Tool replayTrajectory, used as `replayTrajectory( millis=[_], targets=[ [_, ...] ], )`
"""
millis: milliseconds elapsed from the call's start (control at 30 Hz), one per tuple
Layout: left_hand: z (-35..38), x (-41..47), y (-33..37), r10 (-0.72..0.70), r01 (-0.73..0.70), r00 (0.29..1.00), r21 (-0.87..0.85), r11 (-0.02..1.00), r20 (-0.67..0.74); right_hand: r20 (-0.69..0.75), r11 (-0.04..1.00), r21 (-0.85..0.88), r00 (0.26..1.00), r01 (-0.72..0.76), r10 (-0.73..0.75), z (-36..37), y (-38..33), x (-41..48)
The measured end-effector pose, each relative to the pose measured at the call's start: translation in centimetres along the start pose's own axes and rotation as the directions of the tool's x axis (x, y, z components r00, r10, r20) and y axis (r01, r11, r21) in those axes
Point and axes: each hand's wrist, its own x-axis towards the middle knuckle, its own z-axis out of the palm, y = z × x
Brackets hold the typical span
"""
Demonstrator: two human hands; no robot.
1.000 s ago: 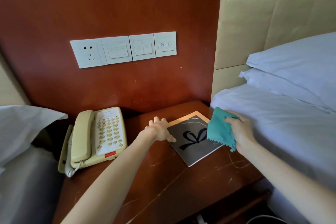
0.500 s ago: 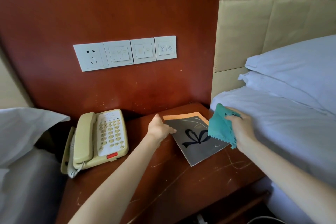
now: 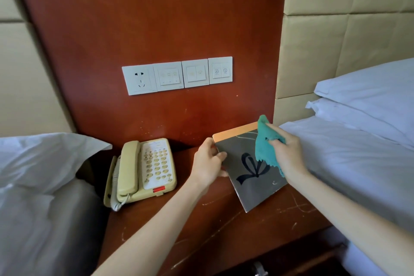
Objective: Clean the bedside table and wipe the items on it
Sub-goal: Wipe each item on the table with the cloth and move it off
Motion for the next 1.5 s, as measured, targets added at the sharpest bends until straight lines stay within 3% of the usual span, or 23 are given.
replayTrajectory(
  millis=[100,233,400,500,600,667,733,800,900,1000,1100,1300,1500],
  targets=[
    [-1.5,-1.5,0.7,0.033,-0.034,0.999,-0.037,0.999,-0.037,0.212,0.977,-0.106,0.964,0.187,-0.161,2.3,-1.0,-1.9],
    [-4.0,-3.6,1.2,0.058,-0.065,0.996,-0.098,0.993,-0.071,0.485,0.842,-0.256,0.816,0.475,-0.313,6.5,-1.4,-4.6],
    [-8.1,-6.9,1.1,0.085,-0.108,0.984,-0.145,0.984,-0.154,0.669,0.63,-0.32,0.64,0.708,-0.379,9.5,-1.3,-5.5],
    [-10.4,-9.4,0.5,0.098,-0.124,0.974,-0.119,0.985,-0.203,0.66,0.645,-0.338,0.661,0.685,-0.356,10.6,-1.2,-4.8],
    [-12.2,-11.4,0.0,0.12,-0.144,0.969,-0.099,0.985,-0.215,0.545,0.834,-0.295,0.799,0.465,-0.253,11.5,-1.2,-4.4],
    [-13.1,-12.2,-0.2,0.146,-0.168,0.962,-0.08,0.982,-0.229,0.528,0.912,-0.214,0.827,0.35,-0.194,12.4,-1.4,-5.1],
    [-13.8,-12.6,-0.3,0.162,-0.185,0.955,-0.072,0.98,-0.249,0.55,0.91,-0.174,0.803,0.376,-0.227,13.5,-1.7,-6.5],
    [-14.1,-12.7,-0.4,0.162,-0.191,0.948,-0.083,0.978,-0.274,0.589,0.828,-0.24,0.754,0.507,-0.291,14.5,-1.8,-7.9],
    [-14.5,-12.7,-0.5,0.151,-0.188,0.935,-0.087,0.978,-0.321,0.695,0.66,-0.276,0.619,0.699,-0.365,15.6,-1.3,-10.0],
    [-14.8,-12.7,-0.6,0.131,-0.173,0.927,-0.091,0.981,-0.351,0.769,0.619,-0.231,0.531,0.751,-0.357,15.9,-0.8,-11.1],
    [-14.8,-12.8,-0.6,0.124,-0.17,0.928,-0.101,0.98,-0.352,0.749,0.635,-0.255,0.564,0.729,-0.347,15.4,-1.1,-10.1],
    [-15.1,-12.9,-0.1,0.153,-0.219,0.913,-0.137,0.966,-0.378,0.612,0.795,-0.28,0.738,0.538,-0.284,13.8,-1.3,-8.3],
    [-15.4,-13.1,0.0,0.16,-0.254,0.88,-0.159,0.954,-0.447,0.63,0.836,-0.284,0.748,0.47,-0.207,13.8,-0.2,-9.9]
  ],
)
